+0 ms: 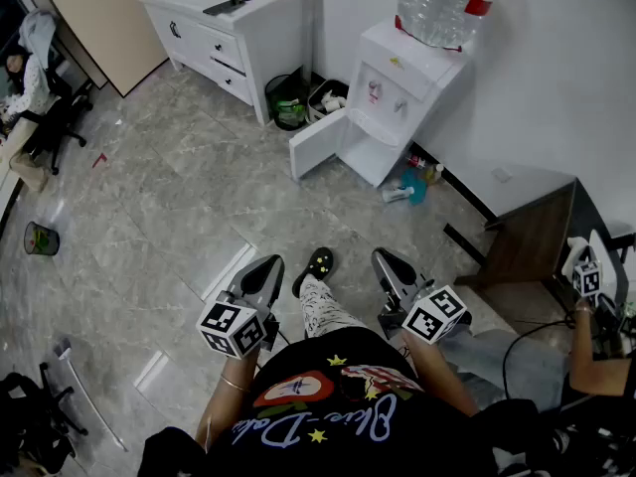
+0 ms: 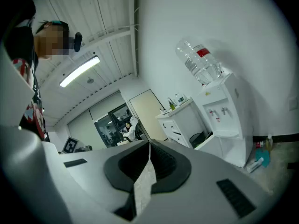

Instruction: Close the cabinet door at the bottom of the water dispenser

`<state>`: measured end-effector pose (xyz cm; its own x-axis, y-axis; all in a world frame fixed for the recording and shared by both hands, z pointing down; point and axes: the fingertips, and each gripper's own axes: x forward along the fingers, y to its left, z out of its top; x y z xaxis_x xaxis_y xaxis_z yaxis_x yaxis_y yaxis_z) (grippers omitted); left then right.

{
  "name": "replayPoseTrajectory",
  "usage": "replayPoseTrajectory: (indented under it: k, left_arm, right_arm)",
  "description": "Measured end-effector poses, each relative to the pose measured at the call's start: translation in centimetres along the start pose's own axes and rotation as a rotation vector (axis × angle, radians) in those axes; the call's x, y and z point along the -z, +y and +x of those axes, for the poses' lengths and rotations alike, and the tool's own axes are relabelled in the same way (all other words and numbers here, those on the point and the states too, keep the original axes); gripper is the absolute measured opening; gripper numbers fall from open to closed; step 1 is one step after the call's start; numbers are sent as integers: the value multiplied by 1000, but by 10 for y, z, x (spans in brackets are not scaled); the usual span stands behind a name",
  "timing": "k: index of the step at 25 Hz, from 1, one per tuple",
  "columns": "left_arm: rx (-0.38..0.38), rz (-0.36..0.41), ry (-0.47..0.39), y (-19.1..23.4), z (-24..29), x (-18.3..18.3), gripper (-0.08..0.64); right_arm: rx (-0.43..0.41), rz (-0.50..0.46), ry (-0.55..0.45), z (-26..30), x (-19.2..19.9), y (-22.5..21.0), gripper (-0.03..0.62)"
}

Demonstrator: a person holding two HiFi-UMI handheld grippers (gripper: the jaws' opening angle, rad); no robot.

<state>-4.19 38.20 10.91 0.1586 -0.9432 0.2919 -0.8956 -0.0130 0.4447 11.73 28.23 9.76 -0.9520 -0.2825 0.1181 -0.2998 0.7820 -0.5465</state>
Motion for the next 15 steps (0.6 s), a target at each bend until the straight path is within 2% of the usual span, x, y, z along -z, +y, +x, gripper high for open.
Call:
replayPoseTrajectory:
  k: [3, 7, 11, 13, 15]
  left_arm:
    - [-8, -8, 1, 25, 23, -21, -2]
    - [-60, -12, -24, 72, 64, -61, -2]
    - [8, 44, -23, 105, 126, -110, -2]
    - [53, 83, 6, 113, 160, -118, -2]
    - [64, 109, 43, 123, 191, -118, -2]
  right_arm:
    - [30, -46, -16, 33, -21, -34, 17]
    - [36, -97, -42, 96, -62, -70, 17]
    - [19, -113, -79, 162, -102, -96, 17]
    - [32, -112, -85, 181, -113, -119, 17]
    - [61, -116, -67, 197, -118, -145, 17]
